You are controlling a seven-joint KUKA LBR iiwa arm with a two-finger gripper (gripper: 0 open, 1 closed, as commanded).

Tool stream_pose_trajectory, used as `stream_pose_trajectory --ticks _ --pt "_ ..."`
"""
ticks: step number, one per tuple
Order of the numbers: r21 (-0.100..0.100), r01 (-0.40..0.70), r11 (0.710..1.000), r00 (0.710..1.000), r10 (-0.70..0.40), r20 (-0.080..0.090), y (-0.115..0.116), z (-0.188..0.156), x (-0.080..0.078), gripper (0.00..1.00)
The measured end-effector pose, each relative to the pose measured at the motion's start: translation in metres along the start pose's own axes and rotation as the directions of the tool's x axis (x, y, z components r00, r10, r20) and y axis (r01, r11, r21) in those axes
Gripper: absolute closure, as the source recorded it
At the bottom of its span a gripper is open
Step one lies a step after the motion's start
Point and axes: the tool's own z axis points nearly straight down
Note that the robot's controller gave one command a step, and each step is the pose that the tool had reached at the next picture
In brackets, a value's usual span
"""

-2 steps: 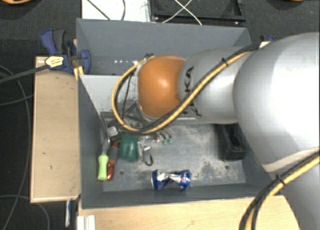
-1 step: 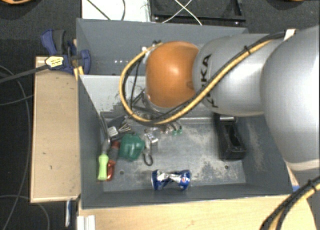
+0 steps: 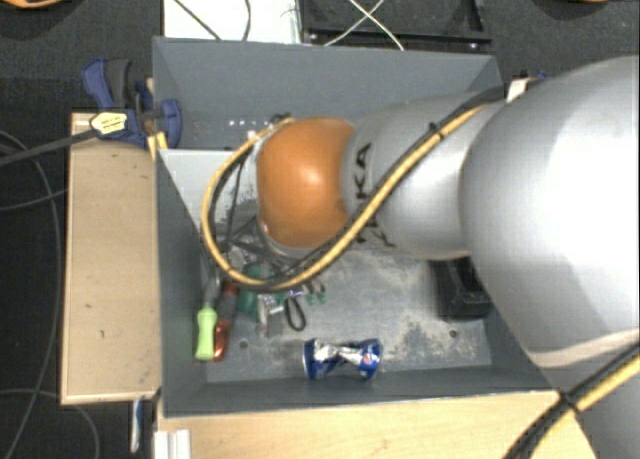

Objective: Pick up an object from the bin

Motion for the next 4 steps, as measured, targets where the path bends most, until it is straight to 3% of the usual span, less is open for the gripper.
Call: stream_pose_trajectory --ticks 1,2,4 --pt "0.000 0.112 0.994 0.994 -0.112 0.010 -0.026 0.029 -0.027 0.00" --pt "-0.001 -0.044 0.999 0.999 0.044 0.008 -0.013 0.025 -0.018 1.00" --pt "-0.002 -0.045 0.999 0.999 0.045 0.005 -0.013 0.021 -0.017 1.00"
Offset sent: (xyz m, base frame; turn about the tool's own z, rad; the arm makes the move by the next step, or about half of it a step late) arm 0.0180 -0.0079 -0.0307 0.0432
